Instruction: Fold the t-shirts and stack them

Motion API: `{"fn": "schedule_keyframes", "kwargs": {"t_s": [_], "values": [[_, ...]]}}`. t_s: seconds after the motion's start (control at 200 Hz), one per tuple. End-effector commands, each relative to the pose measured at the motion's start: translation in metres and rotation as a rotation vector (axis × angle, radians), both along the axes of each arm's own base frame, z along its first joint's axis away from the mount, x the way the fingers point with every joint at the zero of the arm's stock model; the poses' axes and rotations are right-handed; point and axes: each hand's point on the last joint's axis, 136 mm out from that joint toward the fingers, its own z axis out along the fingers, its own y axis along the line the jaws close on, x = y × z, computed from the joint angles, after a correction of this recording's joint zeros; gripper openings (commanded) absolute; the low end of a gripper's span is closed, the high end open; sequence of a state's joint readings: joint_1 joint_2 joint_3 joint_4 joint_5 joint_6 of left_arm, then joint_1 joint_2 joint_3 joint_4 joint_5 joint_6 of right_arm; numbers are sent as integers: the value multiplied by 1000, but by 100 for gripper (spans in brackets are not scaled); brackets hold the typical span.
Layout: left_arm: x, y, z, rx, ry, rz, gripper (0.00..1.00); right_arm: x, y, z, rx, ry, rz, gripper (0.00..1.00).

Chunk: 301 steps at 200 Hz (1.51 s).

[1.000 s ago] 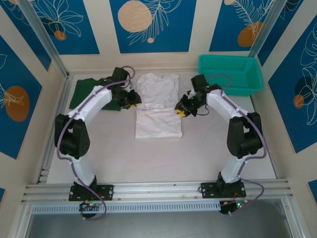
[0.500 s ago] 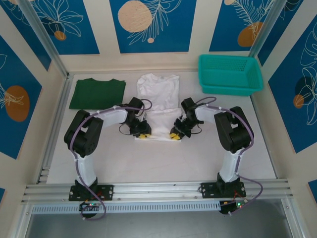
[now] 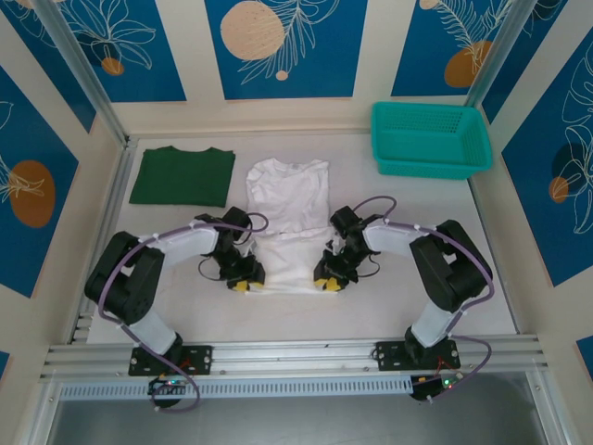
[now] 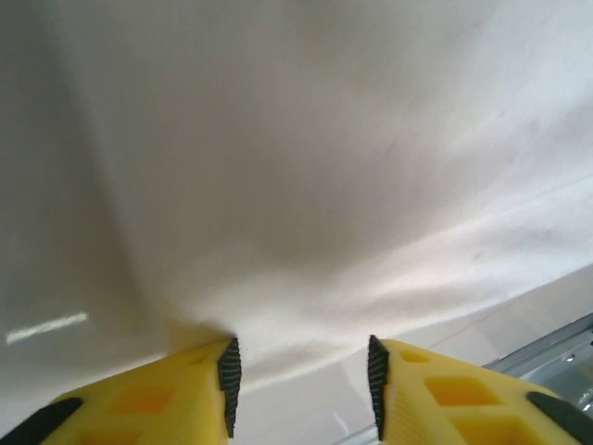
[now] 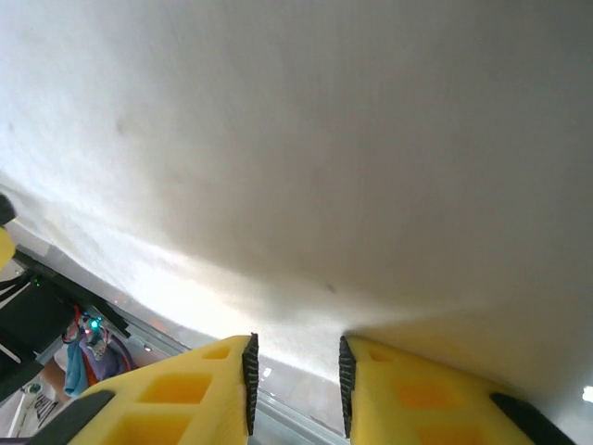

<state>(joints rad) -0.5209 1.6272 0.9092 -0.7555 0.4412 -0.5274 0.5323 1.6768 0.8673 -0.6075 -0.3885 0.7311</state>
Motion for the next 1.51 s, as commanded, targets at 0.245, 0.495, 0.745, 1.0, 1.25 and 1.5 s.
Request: {"fn": "schedule_keyframes", "kwargs": {"t_s": [0.245, 0.495, 0.745, 1.0, 1.25, 1.5], "values": [[74, -44, 63, -156, -148, 49, 57, 66, -6, 42, 13, -112, -152, 29], [111, -57, 43, -190, -175, 143, 60, 94, 1, 15, -29, -86, -166, 20], [139, -51, 33, -141, -241, 181, 67, 126, 4, 6, -94, -78, -184, 20], [171, -40, 24, -135, -275, 270, 67, 144, -5, -7, -125, -16, -254, 23], [208, -35, 47, -125, -362, 329, 69, 168, -13, 0, -86, -11, -323, 32], [217, -18, 97, -63, -500, 294, 72, 180, -8, 35, 5, -139, -285, 35]]}}
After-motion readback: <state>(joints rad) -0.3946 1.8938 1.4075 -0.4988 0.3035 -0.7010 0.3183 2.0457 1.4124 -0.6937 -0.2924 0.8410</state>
